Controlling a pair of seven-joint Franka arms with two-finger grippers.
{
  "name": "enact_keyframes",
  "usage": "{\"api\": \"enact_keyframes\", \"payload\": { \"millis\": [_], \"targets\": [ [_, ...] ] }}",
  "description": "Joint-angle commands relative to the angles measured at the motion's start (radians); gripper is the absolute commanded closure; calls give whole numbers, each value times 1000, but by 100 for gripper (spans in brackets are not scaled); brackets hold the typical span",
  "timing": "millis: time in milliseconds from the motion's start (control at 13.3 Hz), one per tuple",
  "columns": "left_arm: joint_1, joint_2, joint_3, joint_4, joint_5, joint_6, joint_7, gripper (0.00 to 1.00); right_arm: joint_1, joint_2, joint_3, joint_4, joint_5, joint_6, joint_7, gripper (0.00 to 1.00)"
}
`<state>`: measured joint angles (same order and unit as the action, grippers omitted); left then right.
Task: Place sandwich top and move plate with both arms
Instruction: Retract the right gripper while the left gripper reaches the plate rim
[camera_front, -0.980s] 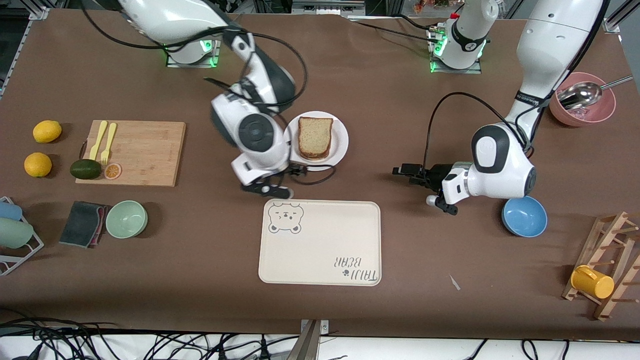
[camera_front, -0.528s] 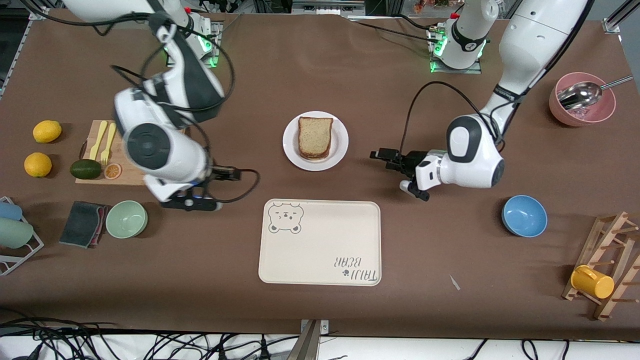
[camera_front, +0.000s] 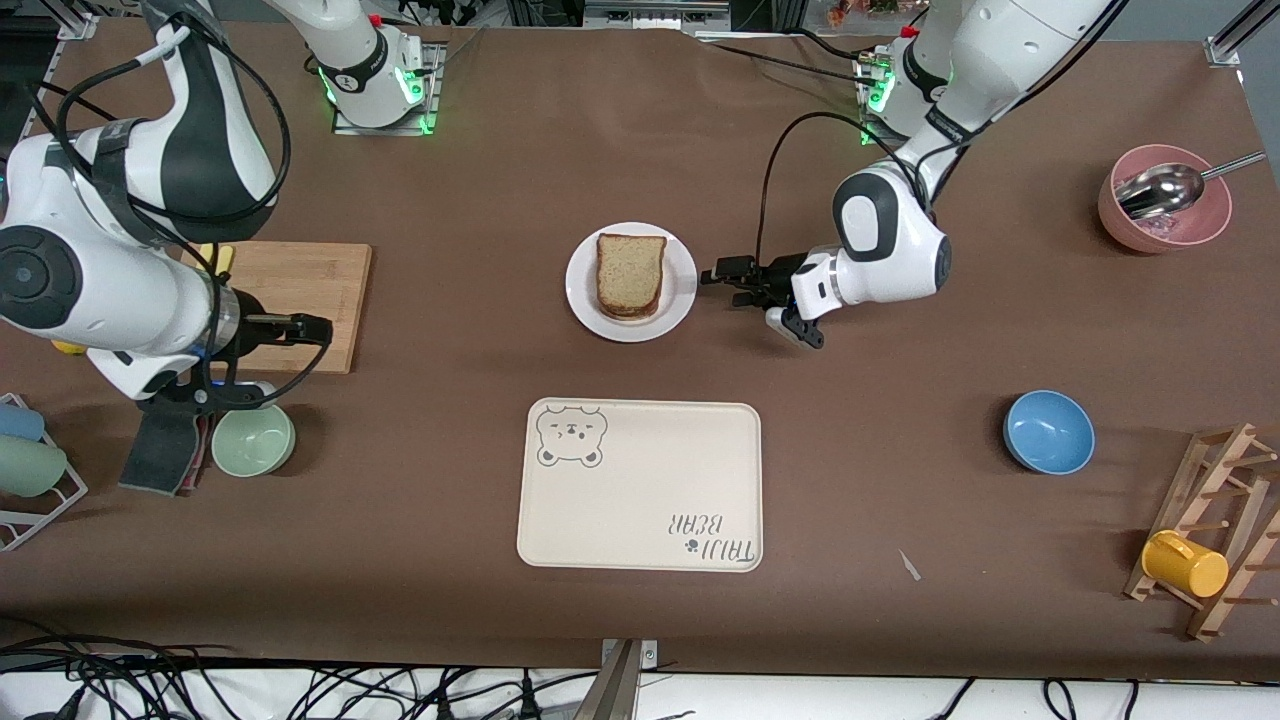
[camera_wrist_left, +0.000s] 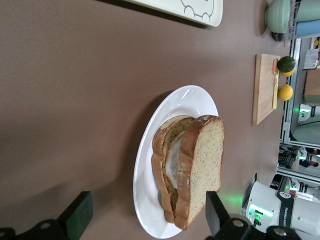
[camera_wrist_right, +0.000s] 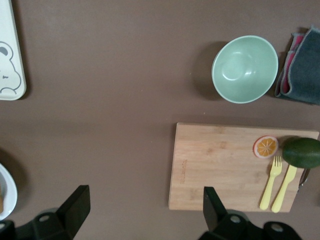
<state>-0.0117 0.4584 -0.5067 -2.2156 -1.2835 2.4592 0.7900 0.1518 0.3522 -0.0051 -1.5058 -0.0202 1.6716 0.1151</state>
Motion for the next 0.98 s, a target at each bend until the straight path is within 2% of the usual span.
{"api": "enact_keyframes", "payload": {
  "millis": [0, 75, 226, 377, 528, 603, 754, 904],
  "targets": [
    [-11, 8, -4, -12, -97, 29, 95, 1, -41, -194, -9, -312, 29, 204, -26, 0],
    [-11, 12, -4, -15, -100, 30, 95, 3, -78, -250, -3, -399, 29, 262, -52, 0],
    [-16, 17, -4, -21, -103, 62, 95, 4, -136, -320, 0, -423, 28, 252, -116, 0],
    [-72, 29, -4, -19, -164, 130, 95, 11, -201, -351, 22, -393, 28, 199, -118, 0],
    [-93, 45, -4, -15, -213, 152, 103, 10, -237, -375, 19, -372, 57, 194, -111, 0],
    [-94, 57, -4, -9, -236, 152, 110, 10, -238, -383, 19, -337, 57, 139, -112, 0],
    [-108, 66, -4, -6, -279, 152, 179, 10, -236, -381, 20, -224, 52, -63, -112, 0],
    [-111, 81, -4, -4, -338, 152, 257, 10, -228, -377, 17, -188, 46, -62, -114, 0]
  ]
}}
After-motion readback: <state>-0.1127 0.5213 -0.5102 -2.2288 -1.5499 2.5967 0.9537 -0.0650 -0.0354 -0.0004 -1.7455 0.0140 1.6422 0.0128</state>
